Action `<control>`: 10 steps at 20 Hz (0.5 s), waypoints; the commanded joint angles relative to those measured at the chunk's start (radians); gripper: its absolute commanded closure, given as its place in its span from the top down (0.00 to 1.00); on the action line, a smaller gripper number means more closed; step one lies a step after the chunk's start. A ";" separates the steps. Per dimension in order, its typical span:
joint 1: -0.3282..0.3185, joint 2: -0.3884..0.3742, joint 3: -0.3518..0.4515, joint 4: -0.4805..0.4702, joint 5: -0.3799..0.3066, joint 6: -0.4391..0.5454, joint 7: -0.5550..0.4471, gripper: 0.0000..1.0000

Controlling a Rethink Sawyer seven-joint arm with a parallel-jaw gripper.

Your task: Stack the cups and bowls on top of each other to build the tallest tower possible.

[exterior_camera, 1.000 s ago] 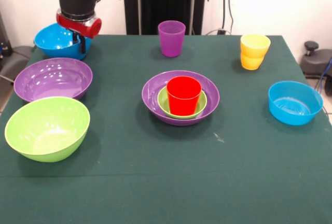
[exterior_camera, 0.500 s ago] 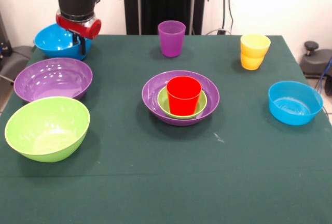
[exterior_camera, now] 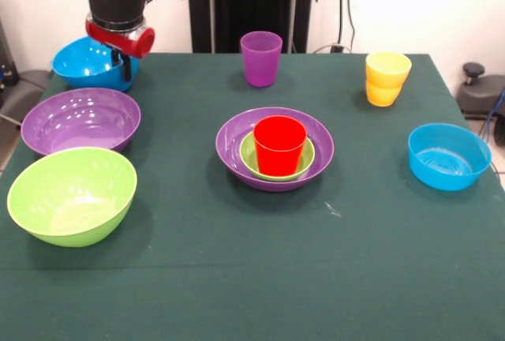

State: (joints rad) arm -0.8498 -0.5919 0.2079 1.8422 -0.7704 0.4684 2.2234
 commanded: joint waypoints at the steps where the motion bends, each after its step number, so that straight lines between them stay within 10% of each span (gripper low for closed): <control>1: 0.072 -0.016 0.170 -0.059 0.093 0.159 -0.167 0.00; 10: 0.121 -0.064 0.214 -0.108 0.186 0.306 -0.160 0.00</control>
State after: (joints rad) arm -0.7886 -0.6360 0.2909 1.8266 -0.6464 0.6567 2.2234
